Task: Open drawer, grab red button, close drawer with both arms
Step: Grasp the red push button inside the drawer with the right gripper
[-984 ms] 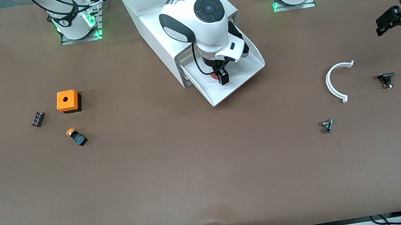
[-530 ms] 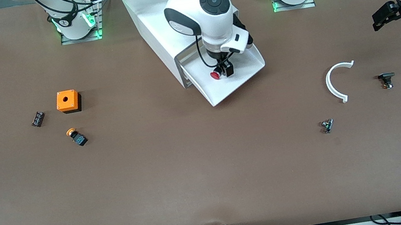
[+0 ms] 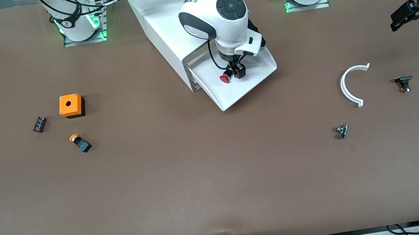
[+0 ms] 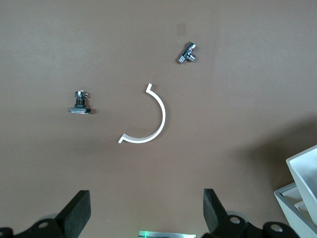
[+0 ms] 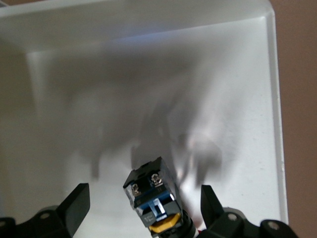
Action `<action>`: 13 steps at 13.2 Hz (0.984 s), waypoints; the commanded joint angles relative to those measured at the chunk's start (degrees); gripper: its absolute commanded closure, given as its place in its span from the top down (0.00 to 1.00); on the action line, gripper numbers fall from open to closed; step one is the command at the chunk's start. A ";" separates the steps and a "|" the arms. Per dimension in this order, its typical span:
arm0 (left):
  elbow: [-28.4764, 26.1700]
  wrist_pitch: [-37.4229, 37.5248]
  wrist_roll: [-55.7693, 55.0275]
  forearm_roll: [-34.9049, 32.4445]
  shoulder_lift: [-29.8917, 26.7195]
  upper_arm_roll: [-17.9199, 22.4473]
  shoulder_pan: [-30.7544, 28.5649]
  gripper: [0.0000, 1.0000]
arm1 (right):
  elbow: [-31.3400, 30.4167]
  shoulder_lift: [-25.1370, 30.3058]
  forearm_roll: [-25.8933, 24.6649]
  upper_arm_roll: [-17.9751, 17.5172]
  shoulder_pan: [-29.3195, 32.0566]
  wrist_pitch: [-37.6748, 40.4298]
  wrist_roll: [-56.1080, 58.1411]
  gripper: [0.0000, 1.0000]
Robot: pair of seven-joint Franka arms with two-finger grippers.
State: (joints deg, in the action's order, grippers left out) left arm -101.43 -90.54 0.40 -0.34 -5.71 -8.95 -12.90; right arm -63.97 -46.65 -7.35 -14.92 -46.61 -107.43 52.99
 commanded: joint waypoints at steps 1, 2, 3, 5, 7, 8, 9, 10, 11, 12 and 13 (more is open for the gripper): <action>-1.22 -1.04 -0.05 1.31 -1.41 0.07 -0.28 1.00 | 2.09 -1.77 -1.78 -0.46 -0.85 0.12 1.06 0.84; -1.05 -1.05 -0.05 1.31 -1.41 0.07 -0.20 1.00 | 2.09 -1.86 -1.87 -0.55 -0.77 -0.06 0.97 0.74; -0.70 -0.96 -0.05 1.31 -1.24 0.07 -0.20 1.00 | 2.09 -1.86 -1.88 -0.55 -0.85 -0.06 0.89 0.66; 0.00 -0.96 -0.05 1.31 -0.62 0.07 -0.02 1.00 | 2.09 -1.43 -3.10 -0.46 -1.73 0.03 0.62 0.56; 0.62 -1.13 -0.14 1.22 -0.01 0.16 0.15 1.00 | 2.09 -1.25 -3.11 -0.55 -1.65 -0.06 0.53 0.39; 1.14 -1.05 -0.23 1.05 0.60 0.16 0.68 1.00 | 2.09 -1.16 -3.11 -0.55 -1.65 -0.15 0.27 0.33; 2.19 -1.05 -0.23 0.70 1.31 0.16 0.77 1.00 | 2.18 -1.07 -3.11 -0.55 -1.65 -0.50 0.27 0.29; 2.55 -1.05 -0.23 0.61 1.75 0.07 0.94 1.00 | 2.18 -0.81 -3.11 -0.55 -1.56 -1.37 0.27 0.27; 2.56 -1.05 -0.23 0.26 1.75 0.07 1.56 1.00 | 2.09 -0.55 -3.11 -0.55 -1.12 -1.81 0.18 0.23; 2.56 -1.13 -0.23 0.08 2.01 -0.01 1.74 1.00 | 2.09 -0.46 -3.11 -0.55 -1.03 -2.60 0.36 0.22; 2.56 -1.31 -0.31 0.60 2.19 -0.01 1.74 1.00 | 2.09 -0.54 -3.11 -0.55 -0.94 -3.39 0.45 0.22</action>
State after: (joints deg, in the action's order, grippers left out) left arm -100.54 -91.94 0.40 -0.16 -4.77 -9.08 -11.78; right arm -62.68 -47.25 -9.37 -14.94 -47.96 -110.06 53.23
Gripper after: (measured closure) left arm 0.000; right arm 0.665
